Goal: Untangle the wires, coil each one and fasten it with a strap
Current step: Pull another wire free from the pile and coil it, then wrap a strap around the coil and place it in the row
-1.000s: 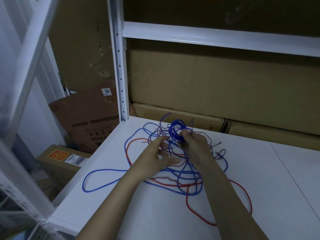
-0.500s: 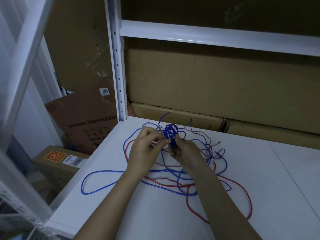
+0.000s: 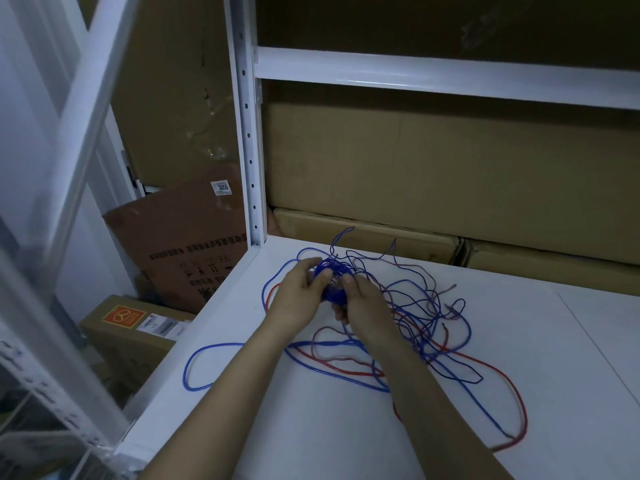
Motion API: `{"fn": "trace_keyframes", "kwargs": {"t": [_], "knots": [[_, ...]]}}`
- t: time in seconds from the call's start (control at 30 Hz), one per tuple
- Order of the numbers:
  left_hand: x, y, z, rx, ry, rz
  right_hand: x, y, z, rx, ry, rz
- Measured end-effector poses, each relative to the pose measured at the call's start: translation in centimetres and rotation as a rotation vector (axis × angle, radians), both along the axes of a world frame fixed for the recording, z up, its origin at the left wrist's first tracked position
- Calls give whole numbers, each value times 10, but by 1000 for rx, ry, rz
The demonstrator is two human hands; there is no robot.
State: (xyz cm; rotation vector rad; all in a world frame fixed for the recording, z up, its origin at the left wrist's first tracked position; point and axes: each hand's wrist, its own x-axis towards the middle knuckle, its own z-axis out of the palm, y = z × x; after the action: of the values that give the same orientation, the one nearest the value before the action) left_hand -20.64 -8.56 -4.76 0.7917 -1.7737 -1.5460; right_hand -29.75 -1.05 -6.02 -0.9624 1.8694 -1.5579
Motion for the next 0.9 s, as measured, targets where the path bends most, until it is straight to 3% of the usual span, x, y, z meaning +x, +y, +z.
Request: {"fn": "trace_keyframes", "kwargs": {"t": [0.1, 0.2, 0.43, 0.63, 0.77, 0.9], "knots": [[10, -10, 4, 70, -16, -123, 0, 2, -3, -11, 272, 5], [15, -16, 7, -59, -90, -138, 1, 1, -9, -45, 477, -23], [12, -19, -2, -315, -144, -101, 31, -6, -23, -181, 355, -197], [-17, 11, -6, -712, -324, -315, 6, 34, -25, -26, 545, -400], [-46, 50, 1, -714, -349, -447, -21, 77, -25, -28, 570, -532], [-73, 107, 5, -675, -288, -453, -49, 132, -19, -94, 531, -614]]}}
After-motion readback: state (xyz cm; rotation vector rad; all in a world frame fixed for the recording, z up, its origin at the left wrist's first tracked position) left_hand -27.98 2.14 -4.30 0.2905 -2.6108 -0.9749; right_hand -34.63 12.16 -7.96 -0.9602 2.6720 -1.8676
